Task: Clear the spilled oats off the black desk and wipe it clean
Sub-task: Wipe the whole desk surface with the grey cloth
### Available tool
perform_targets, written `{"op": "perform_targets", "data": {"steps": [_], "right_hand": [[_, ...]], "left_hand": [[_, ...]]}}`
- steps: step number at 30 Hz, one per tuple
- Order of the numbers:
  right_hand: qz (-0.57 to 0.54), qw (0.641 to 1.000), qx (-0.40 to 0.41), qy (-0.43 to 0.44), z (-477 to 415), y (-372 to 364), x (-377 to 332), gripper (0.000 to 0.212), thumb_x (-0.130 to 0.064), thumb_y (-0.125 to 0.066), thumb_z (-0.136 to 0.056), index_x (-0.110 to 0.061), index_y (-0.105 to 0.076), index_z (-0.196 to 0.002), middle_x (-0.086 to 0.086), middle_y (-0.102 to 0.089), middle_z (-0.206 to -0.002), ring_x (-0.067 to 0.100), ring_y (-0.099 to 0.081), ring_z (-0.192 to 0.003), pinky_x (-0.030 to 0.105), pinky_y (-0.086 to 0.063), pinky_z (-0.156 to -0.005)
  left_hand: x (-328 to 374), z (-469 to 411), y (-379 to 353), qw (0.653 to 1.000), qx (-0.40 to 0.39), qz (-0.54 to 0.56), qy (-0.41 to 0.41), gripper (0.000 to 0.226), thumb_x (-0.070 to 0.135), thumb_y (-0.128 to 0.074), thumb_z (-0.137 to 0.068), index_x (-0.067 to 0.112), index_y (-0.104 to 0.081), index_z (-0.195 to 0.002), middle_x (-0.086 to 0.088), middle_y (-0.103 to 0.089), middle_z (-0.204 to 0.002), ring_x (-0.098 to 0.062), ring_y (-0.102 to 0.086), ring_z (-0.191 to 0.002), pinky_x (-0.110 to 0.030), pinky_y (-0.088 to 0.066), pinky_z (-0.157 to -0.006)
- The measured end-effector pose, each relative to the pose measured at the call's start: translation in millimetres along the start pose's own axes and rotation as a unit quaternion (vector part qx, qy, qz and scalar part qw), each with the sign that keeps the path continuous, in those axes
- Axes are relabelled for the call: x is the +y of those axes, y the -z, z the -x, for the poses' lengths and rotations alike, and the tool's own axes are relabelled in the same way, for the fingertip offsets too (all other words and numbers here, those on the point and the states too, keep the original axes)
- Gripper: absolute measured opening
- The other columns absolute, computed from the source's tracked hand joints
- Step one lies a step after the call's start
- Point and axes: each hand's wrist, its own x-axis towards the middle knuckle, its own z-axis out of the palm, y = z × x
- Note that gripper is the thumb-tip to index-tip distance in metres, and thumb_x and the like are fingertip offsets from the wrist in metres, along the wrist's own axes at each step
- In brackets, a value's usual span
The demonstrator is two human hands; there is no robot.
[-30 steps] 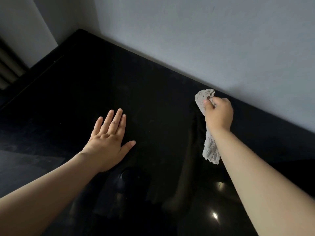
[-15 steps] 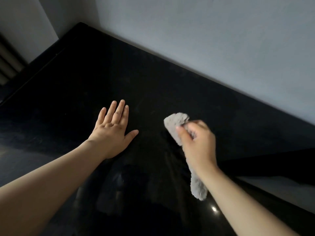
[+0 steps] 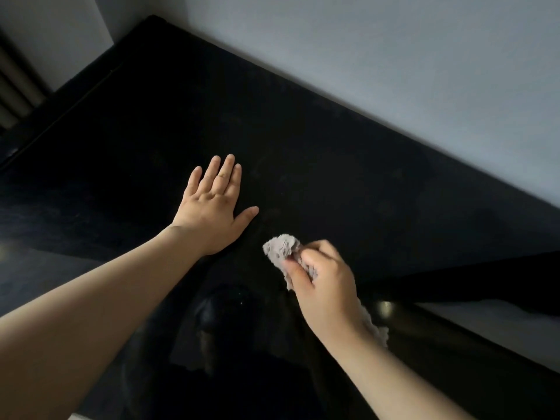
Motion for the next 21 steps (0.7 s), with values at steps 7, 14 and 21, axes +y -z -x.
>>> {"op": "perform_targets", "data": {"steps": [7,14,21], "right_hand": [[0.019,0.985,0.146,-0.094,-66,40,33,0.046,-0.028,-0.06,-0.091,-0.022,-0.033,-0.054,-0.004,-0.044,-0.075,0.008,-0.043,-0.06,0.026,-0.029,-0.057],[0.085,0.985,0.126,-0.077,-10,-13,5,0.033,-0.036,-0.059,-0.091,-0.029,-0.042,-0.065,-0.014,-0.048,-0.089,0.01,-0.048,-0.07,0.026,-0.033,-0.059],[-0.072,0.997,0.016,-0.032,51,-6,-16,0.035,-0.028,-0.067,-0.085,-0.023,-0.047,-0.057,-0.011,-0.055,-0.081,0.01,-0.057,-0.07,0.021,-0.042,-0.058]], "left_hand": [[-9,30,10,0.993,0.069,0.086,-0.051,0.07,0.051,-0.033,-0.096,0.014,-0.017,-0.153,0.0,-0.008,-0.161,-0.016,0.001,-0.148,-0.035,0.001,-0.121],[-36,104,-13,0.996,0.042,0.05,-0.066,0.082,0.064,-0.019,-0.088,0.012,-0.024,-0.151,0.001,-0.007,-0.16,-0.014,0.002,-0.148,-0.031,0.001,-0.12],[-45,125,-21,0.996,0.036,0.038,-0.072,0.08,0.064,-0.017,-0.091,0.013,-0.013,-0.153,0.001,0.002,-0.161,-0.012,0.011,-0.147,-0.031,0.008,-0.119]]}}
